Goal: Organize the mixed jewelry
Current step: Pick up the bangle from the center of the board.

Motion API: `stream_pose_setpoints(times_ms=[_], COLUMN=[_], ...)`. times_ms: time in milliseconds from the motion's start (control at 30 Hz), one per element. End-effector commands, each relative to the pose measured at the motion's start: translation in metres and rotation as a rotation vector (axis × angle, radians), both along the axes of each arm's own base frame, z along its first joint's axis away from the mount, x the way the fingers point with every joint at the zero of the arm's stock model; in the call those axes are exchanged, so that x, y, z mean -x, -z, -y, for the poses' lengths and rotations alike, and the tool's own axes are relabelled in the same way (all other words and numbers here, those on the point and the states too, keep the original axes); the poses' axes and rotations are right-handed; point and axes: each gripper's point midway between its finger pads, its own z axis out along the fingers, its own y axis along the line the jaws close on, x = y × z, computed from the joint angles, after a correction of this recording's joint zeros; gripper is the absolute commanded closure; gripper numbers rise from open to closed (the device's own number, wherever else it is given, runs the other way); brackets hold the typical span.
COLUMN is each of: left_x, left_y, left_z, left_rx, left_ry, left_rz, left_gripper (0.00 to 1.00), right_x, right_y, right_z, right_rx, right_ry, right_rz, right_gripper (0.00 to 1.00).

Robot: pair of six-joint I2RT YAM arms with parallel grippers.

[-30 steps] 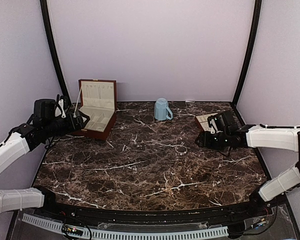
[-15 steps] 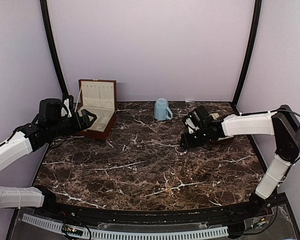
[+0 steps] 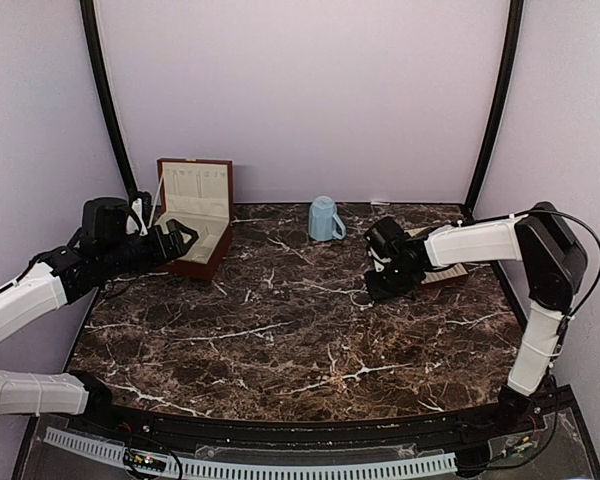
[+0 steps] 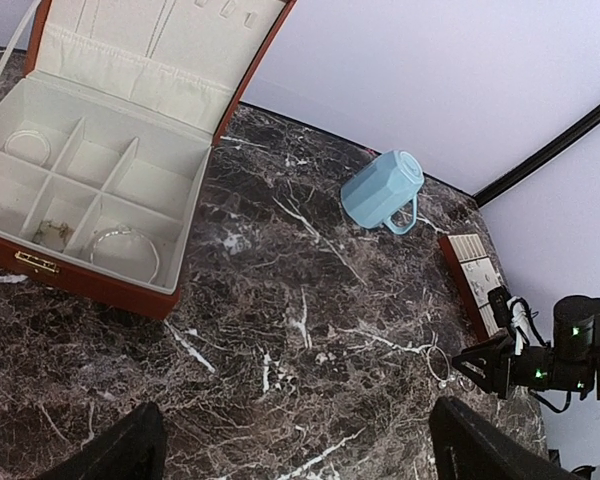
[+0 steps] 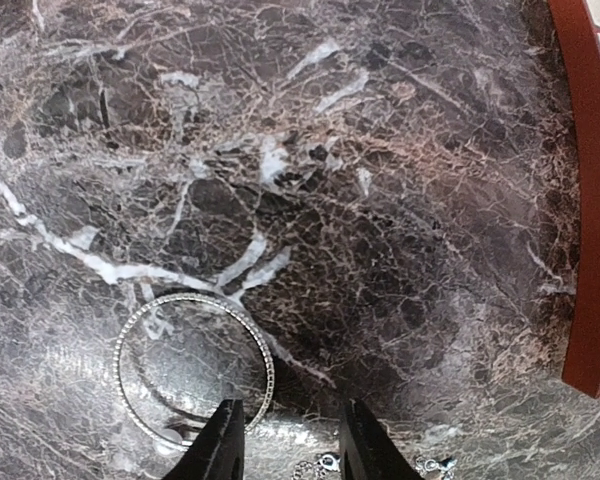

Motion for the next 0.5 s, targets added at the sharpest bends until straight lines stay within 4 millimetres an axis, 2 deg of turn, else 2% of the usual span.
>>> stream_pose_setpoints(times_ms=[0,133,233,467], left_x=[-0.003,-0.002,-0.002,-0.002], left_y=[-0.007,-0.005,-0.004,-0.007], left_z=[0.003,0.003,0.003,0.003], left_rx=[0.014,0.015,0.015,0.011], left_ry=[-0.005,-0.010,-0.013,-0.016], left_rz=[0.018,0.011,0.011,0.016], left_gripper=[0.06,0.06,0.06,0.06], right_x=[-0.002,0.001,0.002,0.001], right_y=[-0.004,0.001,0.007,0.013], right_z=[-0.010,-0.016,-0.017,-0.012], right_rx=[-0.001,0.003,0.017,0.042], right_ry=[-0.025,-0.039,-0.031,0.040], right_rz=[0.006,-0.007,-0.017,-0.027], right_gripper=[0.68,0.73,0.81,0.83])
